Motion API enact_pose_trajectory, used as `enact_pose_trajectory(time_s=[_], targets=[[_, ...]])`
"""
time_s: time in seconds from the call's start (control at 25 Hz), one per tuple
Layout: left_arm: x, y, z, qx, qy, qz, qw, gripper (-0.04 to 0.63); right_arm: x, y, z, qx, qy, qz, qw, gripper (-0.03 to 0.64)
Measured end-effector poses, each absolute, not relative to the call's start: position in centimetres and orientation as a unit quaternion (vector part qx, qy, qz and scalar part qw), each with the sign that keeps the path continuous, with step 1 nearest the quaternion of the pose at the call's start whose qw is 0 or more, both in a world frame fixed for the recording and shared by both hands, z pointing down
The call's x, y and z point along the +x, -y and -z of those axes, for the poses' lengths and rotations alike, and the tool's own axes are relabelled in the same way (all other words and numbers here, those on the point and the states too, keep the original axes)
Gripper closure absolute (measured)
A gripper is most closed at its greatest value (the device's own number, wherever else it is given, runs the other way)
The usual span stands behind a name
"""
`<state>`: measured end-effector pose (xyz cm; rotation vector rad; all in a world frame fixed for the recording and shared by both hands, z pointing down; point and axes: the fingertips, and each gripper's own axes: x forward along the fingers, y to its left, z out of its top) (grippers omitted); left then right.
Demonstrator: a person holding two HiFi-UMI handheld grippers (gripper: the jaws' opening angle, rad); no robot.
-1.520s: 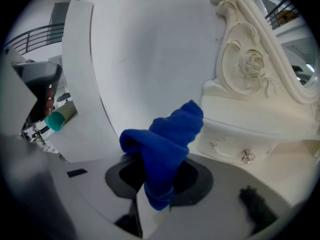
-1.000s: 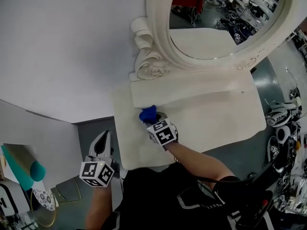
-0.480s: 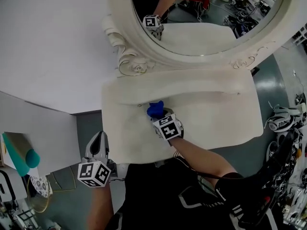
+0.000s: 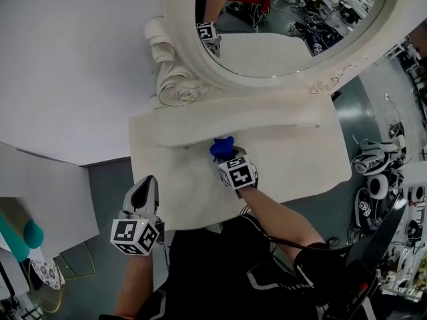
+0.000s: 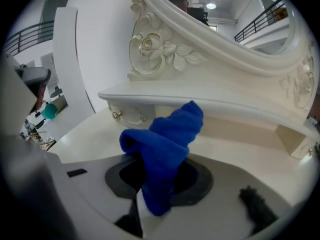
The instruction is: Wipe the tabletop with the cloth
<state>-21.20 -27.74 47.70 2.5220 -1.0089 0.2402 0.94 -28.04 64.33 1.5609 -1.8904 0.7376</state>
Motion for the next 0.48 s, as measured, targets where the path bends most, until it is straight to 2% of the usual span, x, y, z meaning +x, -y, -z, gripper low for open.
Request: enact_pose_trajectory(time_s=[0.48], targets=[[-14.1,25.8,-46.8,0.902,0.378,-0.089,0.190,0.586,7.7,26.0,-64.4,0.575,0.717,-0.287,0.270,0.495]])
